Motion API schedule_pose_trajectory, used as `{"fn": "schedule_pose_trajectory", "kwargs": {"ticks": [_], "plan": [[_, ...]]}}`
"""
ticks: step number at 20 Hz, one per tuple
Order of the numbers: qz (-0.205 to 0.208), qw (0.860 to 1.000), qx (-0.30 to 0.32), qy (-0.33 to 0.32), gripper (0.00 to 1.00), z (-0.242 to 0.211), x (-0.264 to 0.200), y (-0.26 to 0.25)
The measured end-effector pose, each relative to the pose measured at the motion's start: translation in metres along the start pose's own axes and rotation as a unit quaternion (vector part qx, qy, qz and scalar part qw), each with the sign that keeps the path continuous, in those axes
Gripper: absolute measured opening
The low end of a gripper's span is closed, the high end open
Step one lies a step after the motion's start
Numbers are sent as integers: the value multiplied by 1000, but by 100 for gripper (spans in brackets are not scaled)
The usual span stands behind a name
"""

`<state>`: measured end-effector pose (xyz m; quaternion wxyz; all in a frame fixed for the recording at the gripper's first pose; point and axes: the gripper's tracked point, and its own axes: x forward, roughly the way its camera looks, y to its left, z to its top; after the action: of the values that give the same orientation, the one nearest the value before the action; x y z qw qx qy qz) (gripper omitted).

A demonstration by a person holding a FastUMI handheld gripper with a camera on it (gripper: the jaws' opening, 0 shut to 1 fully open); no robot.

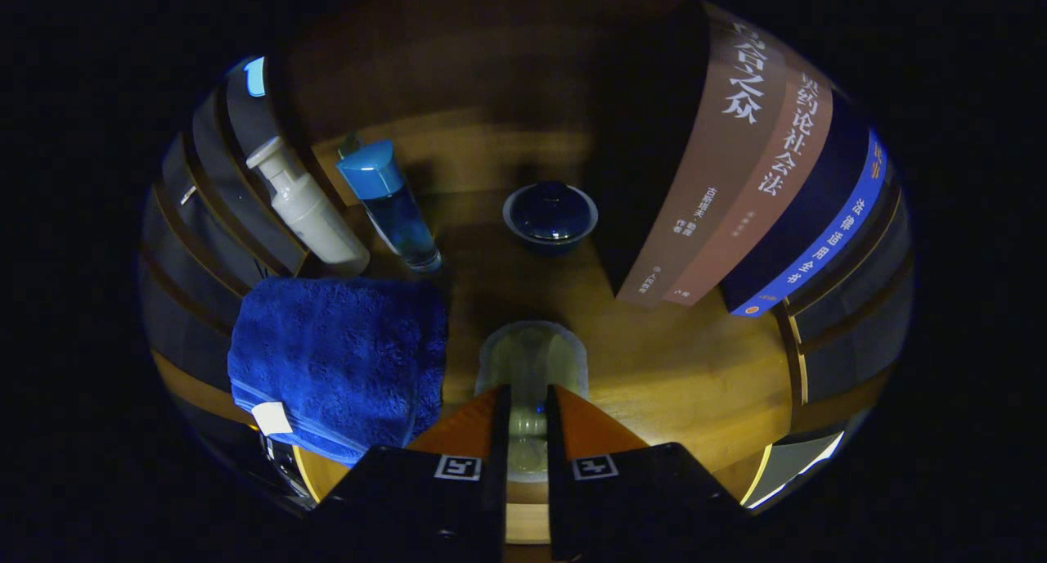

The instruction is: Pull open the drawer, take out the items inside it, and place them on the countertop above the cabinet.

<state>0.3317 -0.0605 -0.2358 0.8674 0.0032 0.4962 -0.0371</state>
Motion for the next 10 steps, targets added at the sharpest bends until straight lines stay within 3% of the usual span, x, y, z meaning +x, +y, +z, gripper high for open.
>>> {"fn": "schedule_pose_trajectory", "kwargs": {"ticks": [4, 7, 10], "plan": [[-16, 1000, -9, -1, 86, -5, -1, -5], [-23, 999, -3, -27, 100, -1, -7, -3], [-19, 998, -4, -62, 100, 0, -25, 4]]}}
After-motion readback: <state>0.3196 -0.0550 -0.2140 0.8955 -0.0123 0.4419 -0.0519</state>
